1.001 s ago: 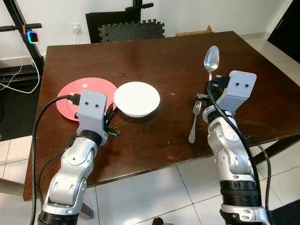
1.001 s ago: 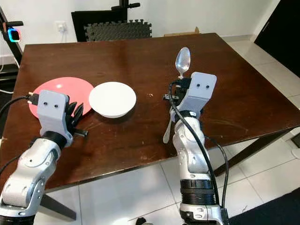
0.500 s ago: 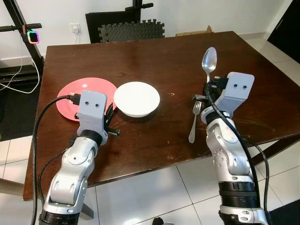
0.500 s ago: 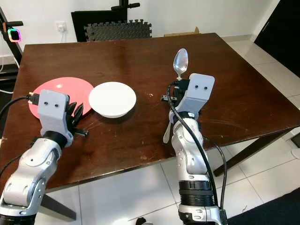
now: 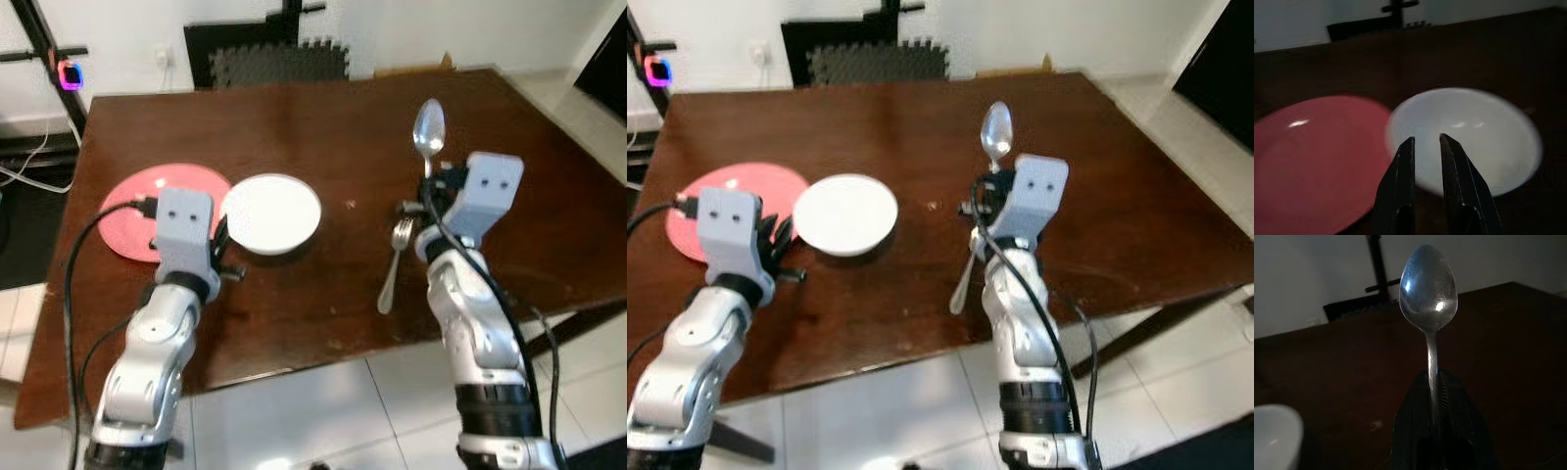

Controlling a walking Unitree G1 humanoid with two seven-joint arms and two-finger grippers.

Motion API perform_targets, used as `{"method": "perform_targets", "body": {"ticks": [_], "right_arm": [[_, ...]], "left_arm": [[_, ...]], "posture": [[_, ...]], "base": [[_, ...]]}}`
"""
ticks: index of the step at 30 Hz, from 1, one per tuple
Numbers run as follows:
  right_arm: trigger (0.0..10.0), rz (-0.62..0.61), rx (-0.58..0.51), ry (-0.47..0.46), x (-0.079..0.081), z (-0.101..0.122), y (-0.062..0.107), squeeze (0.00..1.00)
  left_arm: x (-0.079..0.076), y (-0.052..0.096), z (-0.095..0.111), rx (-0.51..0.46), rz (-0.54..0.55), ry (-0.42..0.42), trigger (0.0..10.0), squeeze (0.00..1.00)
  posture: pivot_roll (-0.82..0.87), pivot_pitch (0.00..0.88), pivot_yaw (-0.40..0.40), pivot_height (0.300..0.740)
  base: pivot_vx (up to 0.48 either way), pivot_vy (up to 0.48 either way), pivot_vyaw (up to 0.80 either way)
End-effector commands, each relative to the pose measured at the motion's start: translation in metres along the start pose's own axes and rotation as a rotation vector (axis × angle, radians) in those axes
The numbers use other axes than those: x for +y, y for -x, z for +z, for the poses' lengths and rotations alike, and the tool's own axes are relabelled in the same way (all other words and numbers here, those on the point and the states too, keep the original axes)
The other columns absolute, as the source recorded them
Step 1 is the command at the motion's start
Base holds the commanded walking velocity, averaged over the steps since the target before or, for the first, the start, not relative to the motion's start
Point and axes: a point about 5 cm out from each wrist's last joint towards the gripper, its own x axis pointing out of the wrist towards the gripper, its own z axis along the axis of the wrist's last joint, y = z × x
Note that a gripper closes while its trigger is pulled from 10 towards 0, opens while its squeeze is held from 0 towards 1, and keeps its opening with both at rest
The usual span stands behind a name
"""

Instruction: Setting the table

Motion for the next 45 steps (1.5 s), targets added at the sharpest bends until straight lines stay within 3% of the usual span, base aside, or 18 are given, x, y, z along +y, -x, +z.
{"method": "perform_targets", "body": {"ticks": [1,18,27,45], "right_arm": [[10.0,-0.008,-0.002,-0.002,-0.0021,-0.0007,0.0025,0.0],[10.0,-0.011,0.001,-0.002,-0.0022,-0.0013,0.0023,0.0],[10.0,-0.013,0.001,-0.002,-0.003,-0.0011,0.0027,0.0],[10.0,0.005,0.008,0.001,-0.0009,-0.0022,0.0029,0.0]], "left_arm": [[0.0037,0.0005,-0.0063,0.033,0.016,0.008,10.0,0.0],[0.0041,-0.0004,-0.0052,0.027,0.021,0.013,10.0,0.0],[0.0047,-0.0009,-0.0046,0.024,0.029,0.016,10.0,0.0],[0.0045,-0.0002,-0.0051,0.025,0.031,0.037,10.0,0.0]], "posture": [[0.08,0.128,0.019,0.74],[0.08,0.128,0.018,0.74],[0.08,0.127,0.018,0.74],[0.08,0.127,0.02,0.74]], "base": [[0.0,0.0,0.0],[0.0,0.0,0.0],[0.0,-0.406,0.0],[0.0,0.0,0.0]]}}
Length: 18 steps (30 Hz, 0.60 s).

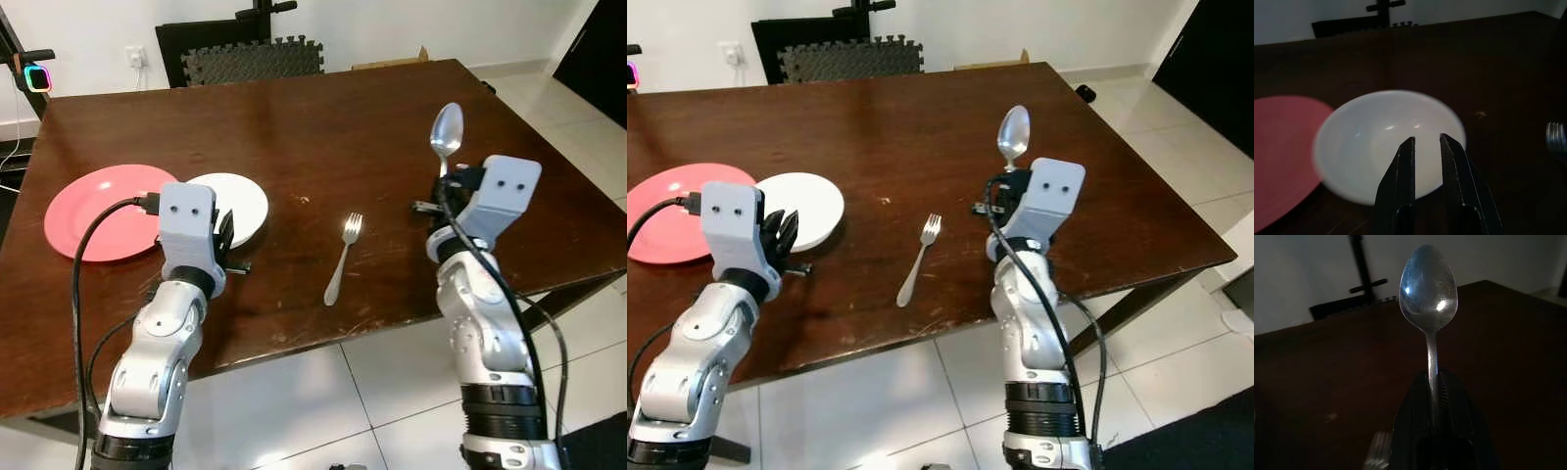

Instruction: Setting the table

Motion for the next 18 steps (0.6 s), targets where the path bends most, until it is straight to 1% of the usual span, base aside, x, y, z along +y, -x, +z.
{"method": "perform_targets", "body": {"ticks": [1,3,4,5,7,8,10,11,12,13,14,16,17,18], "right_arm": [[10.0,0.017,0.006,0.002,0.002,-0.001,0.001,0.0],[10.0,0.046,0.014,0.005,0.005,-0.001,0.0,0.0],[10.0,0.073,0.027,0.003,0.009,-0.001,-0.003,0.0],[10.0,0.073,0.027,0.003,0.009,-0.001,-0.003,0.0],[10.0,0.132,0.093,0.003,0.019,-0.005,-0.009,0.0],[10.0,0.156,0.133,0.01,0.025,-0.009,-0.014,0.0],[10.0,0.172,0.204,-0.013,0.035,-0.017,-0.023,0.0],[10.0,0.172,0.204,-0.013,0.035,-0.017,-0.023,0.0],[10.0,0.172,0.263,-0.031,0.04,-0.024,-0.028,0.0],[10.0,0.168,0.282,-0.049,0.044,-0.027,-0.032,0.0],[10.0,0.165,0.289,-0.058,0.046,-0.028,-0.034,0.0],[10.0,0.127,0.294,-0.082,0.049,-0.028,-0.044,0.0],[10.0,0.127,0.294,-0.082,0.049,-0.028,-0.044,0.0],[10.0,0.109,0.298,-0.093,0.05,-0.028,-0.047,0.0]], "left_arm": [[0.003,0.003,-0.006,0.027,0.011,-0.003,10.0,0.0],[0.003,0.003,-0.007,0.038,0.003,-0.009,10.0,0.0],[0.005,0.005,-0.01,0.054,-0.007,-0.023,10.0,0.0],[0.005,0.005,-0.01,0.054,-0.007,-0.023,10.0,0.0],[0.009,0.009,-0.013,0.074,-0.028,-0.041,10.0,0.0],[0.015,0.011,-0.013,0.085,-0.03,-0.059,10.0,0.0],[0.03,0.014,-0.01,0.084,-0.01,-0.081,10.0,0.0],[0.03,0.014,-0.01,0.084,-0.01,-0.081,10.0,0.0],[0.04,0.015,-0.006,0.08,0.007,-0.103,10.0,0.0],[0.048,0.016,-0.002,0.072,0.023,-0.117,10.0,0.0],[0.052,0.016,0.0,0.068,0.032,-0.126,10.0,0.0],[0.065,0.018,0.006,0.057,0.066,-0.154,10.0,0.0],[0.065,0.018,0.006,0.057,0.066,-0.154,10.0,0.0],[0.068,0.018,0.008,0.054,0.075,-0.162,10.0,0.0]], "posture": [[0.08,0.127,0.02,0.74],[0.08,0.127,0.021,0.74],[0.07,0.128,0.024,0.74],[0.07,0.128,0.024,0.74],[0.07,0.129,0.025,0.74],[0.07,0.133,0.024,0.74],[0.07,0.133,0.024,0.74],[0.07,0.133,0.024,0.74],[0.09,0.139,0.02,0.74],[0.1,0.143,0.016,0.74],[0.1,0.143,0.016,0.74],[0.13,0.151,0.006,0.74],[0.13,0.151,0.006,0.74],[0.13,0.153,0.006,0.74]], "base": [[0.0,0.0,0.0],[0.0,0.0,0.0],[0.0,0.0,0.0],[0.0,0.0,0.0],[0.0,0.0,0.0],[0.0,0.0,0.0],[0.0,0.0,0.0],[0.0,0.0,0.0],[0.0,0.0,0.0],[0.0,0.0,0.0],[0.0,0.0,0.0],[0.0,0.0,0.0],[0.0,0.0,0.0],[0.0,0.0,0.0]]}}
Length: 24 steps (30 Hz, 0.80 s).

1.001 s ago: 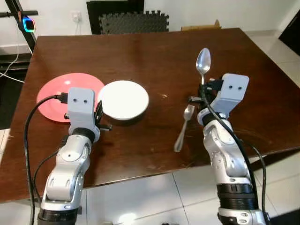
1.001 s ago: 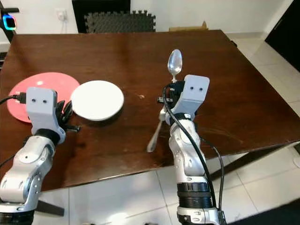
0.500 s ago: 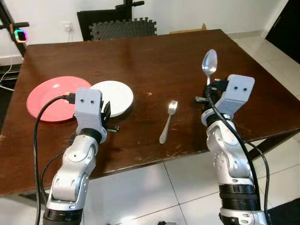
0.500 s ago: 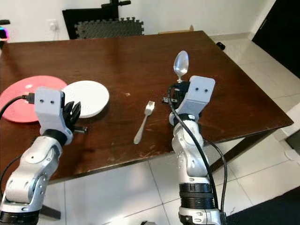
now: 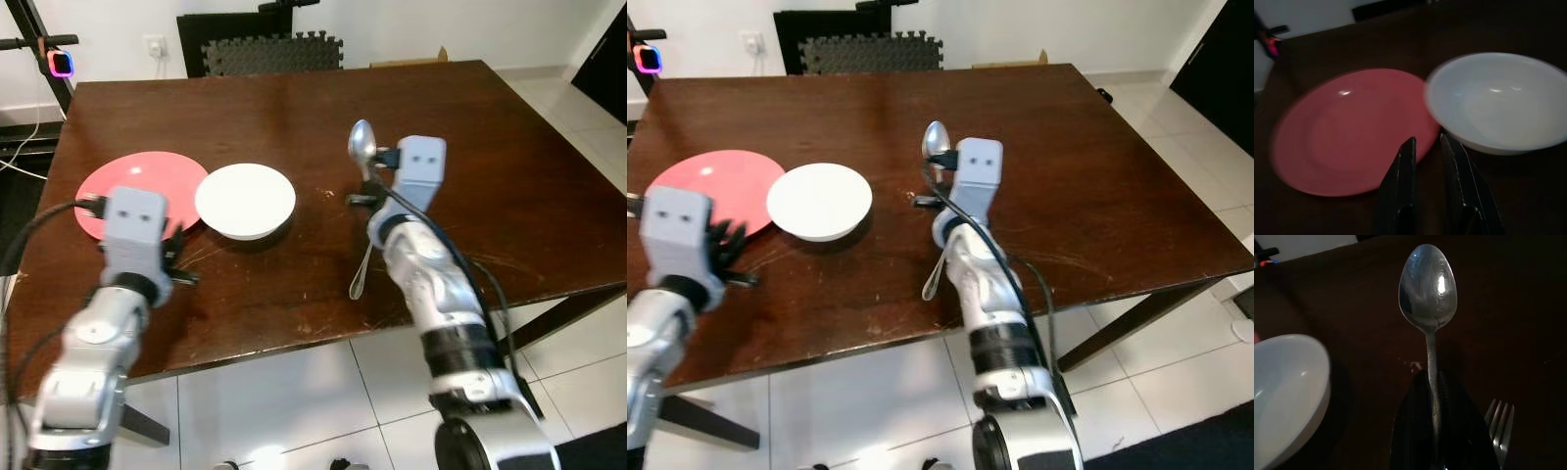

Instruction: Setting the table

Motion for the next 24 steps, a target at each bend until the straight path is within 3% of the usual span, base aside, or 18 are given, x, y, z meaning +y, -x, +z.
{"method": "perform_targets", "body": {"ticks": [1,6,16,21,24], "right_arm": [[10.0,-0.024,-0.008,-0.028,-0.002,0.001,-0.002,0.0],[10.0,-0.209,0.006,-0.146,-0.03,0.014,-0.018,0.0],[10.0,-0.417,-0.012,-0.105,-0.077,0.019,-0.008,0.0],[10.0,-0.427,0.059,-0.155,-0.075,-0.018,0.002,0.0],[10.0,-0.415,0.056,-0.142,-0.071,-0.022,0.001,0.0]], "left_arm": [[0.001,0.003,-0.001,0.011,-0.002,-0.004,10.0,0.0],[0.005,0.009,0.002,0.015,0.009,-0.015,10.0,0.0],[-0.003,0.012,-0.002,0.041,-0.022,-0.003,10.0,0.0],[-0.011,0.009,-0.004,0.05,-0.047,0.013,10.0,0.0],[-0.014,0.007,-0.004,0.05,-0.057,0.017,10.0,0.0]], "posture": [[0.13,0.153,0.006,0.74],[0.15,0.184,-0.002,0.74],[0.14,0.205,0.002,0.74],[0.1,0.215,0.015,0.74],[0.1,0.218,0.018,0.74]], "base": [[0.0,0.0,0.0],[0.0,0.0,0.0],[0.0,0.0,0.0],[0.0,0.0,0.0],[0.0,0.0,0.0]]}}
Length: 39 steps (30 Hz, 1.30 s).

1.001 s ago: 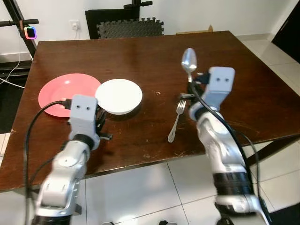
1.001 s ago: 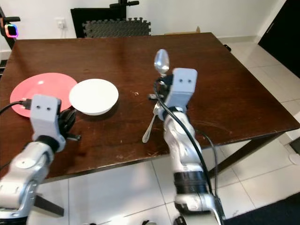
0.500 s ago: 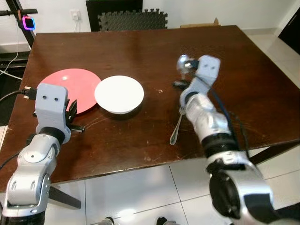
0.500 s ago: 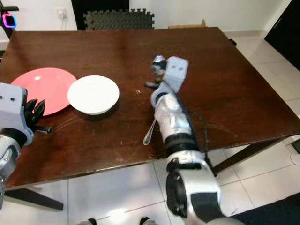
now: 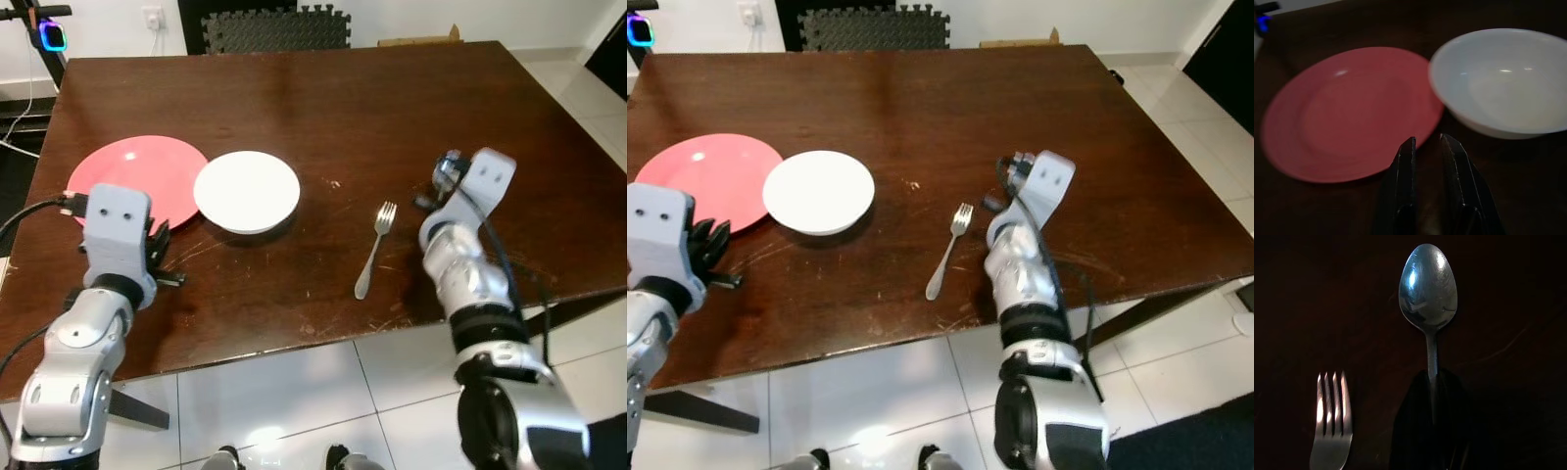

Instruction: Setting the table

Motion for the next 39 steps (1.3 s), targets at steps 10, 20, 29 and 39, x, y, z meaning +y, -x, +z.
{"method": "perform_targets", "body": {"ticks": [10,20,29,39], "right_arm": [[10.0,0.016,-0.002,0.068,-0.003,-0.004,-0.005,0.0],[10.0,0.106,-0.036,0.095,0.016,0.01,-0.009,0.0],[10.0,0.12,-0.059,0.164,0.012,0.02,-0.013,0.0],[10.0,0.085,-0.084,0.191,-0.004,0.025,-0.017,1.0]], "left_arm": [[-0.001,0.003,-0.002,0.023,-0.006,0.015,10.0,0.0],[-0.005,0.008,-0.003,0.038,-0.013,0.016,10.0,0.0],[-0.003,0.013,-0.004,0.042,0.006,0.018,10.0,0.0],[-0.006,0.01,-0.003,0.04,-0.007,0.019,10.0,0.0]], "posture": [[0.12,0.253,0.012,0.74],[0.14,0.278,0.009,0.74],[0.15,0.273,-0.008,0.74],[0.15,0.255,0.006,0.74]], "base": [[0.0,0.0,0.0],[0.0,0.0,0.0],[0.0,0.0,0.0],[0.0,0.0,0.0]]}}
